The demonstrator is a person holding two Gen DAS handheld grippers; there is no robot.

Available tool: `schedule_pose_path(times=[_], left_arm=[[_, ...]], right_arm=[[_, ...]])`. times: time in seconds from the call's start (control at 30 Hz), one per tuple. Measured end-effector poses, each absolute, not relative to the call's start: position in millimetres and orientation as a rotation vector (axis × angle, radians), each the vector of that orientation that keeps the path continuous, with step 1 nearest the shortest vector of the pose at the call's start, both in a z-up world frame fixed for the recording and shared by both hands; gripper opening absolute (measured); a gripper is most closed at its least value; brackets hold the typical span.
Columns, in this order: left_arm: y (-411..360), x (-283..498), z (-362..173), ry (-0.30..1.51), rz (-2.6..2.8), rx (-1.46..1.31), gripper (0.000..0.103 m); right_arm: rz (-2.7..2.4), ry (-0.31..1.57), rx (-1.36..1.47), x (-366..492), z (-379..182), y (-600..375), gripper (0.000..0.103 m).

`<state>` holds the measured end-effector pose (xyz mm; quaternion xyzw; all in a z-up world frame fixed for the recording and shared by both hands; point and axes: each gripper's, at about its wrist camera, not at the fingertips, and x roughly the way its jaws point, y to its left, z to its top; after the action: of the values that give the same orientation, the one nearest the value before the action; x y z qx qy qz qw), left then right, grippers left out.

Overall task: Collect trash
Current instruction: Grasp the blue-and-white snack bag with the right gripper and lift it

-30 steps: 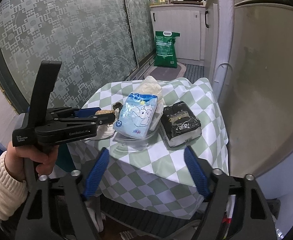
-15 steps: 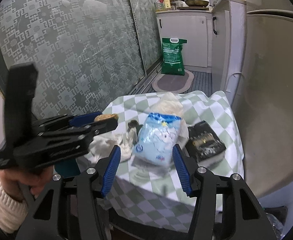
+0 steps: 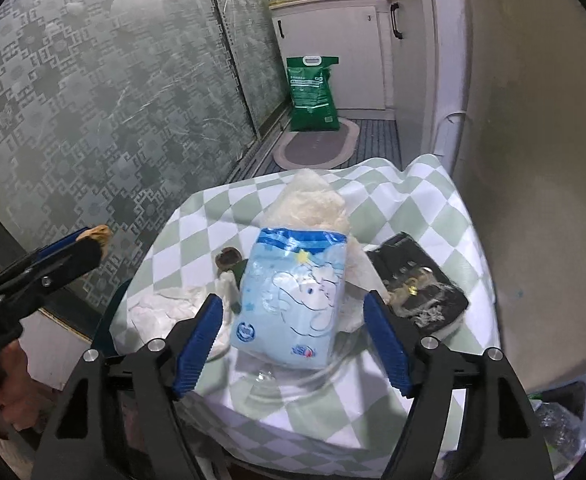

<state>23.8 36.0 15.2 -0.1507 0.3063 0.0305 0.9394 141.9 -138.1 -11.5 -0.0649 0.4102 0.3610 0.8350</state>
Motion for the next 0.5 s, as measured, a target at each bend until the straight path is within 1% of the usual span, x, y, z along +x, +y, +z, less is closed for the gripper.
schedule_pose_path(times=[0.13, 0.17, 0.2, 0.23, 0.3, 0.33, 0.4, 0.43, 0.47, 0.5], left_arm=[[46.0, 15.2, 17.3, 0.618, 0.073, -0.317, 0.048], [48.4, 13.2, 17.6, 0.618, 0.074, -0.317, 0.048], [50.4, 12.0, 17.8, 0.618, 0.077, -0.317, 0.048], [52.7, 10.0, 17.9, 0.618, 0.081, -0.316, 0.048], [57.9, 6.5, 18.2, 0.618, 0.091, -0.312, 0.048], [60.5, 4.4, 18.1, 0.616, 0.097, -0.310, 0.048], [65.0, 0.8, 18.3, 0.614, 0.110, -0.308, 0.048], [68.6, -2.0, 18.5, 0.613, 0.115, -0.311, 0.048], [72.0, -4.5, 18.8, 0.610, 0.120, -0.313, 0.048], [76.4, -7.7, 18.8, 0.607, 0.128, -0.314, 0.048]], right_arm=[[0.749, 0.850, -0.172, 140.7, -12.8, -127.4, 0.074], [0.742, 0.851, -0.180, 141.2, -14.2, -124.7, 0.071], [0.738, 0.856, -0.188, 142.2, -15.9, -122.6, 0.064], [0.731, 0.862, -0.198, 143.3, -17.9, -120.7, 0.061], [0.713, 0.882, -0.214, 147.0, -24.9, -117.6, 0.049], [0.712, 0.880, -0.206, 148.1, -26.5, -118.4, 0.048], [0.711, 0.872, -0.205, 148.7, -26.9, -118.8, 0.038], [0.711, 0.869, -0.210, 148.6, -26.4, -119.6, 0.034], [0.712, 0.865, -0.219, 147.9, -25.3, -119.2, 0.027], [0.713, 0.858, -0.227, 147.0, -23.5, -118.9, 0.022]])
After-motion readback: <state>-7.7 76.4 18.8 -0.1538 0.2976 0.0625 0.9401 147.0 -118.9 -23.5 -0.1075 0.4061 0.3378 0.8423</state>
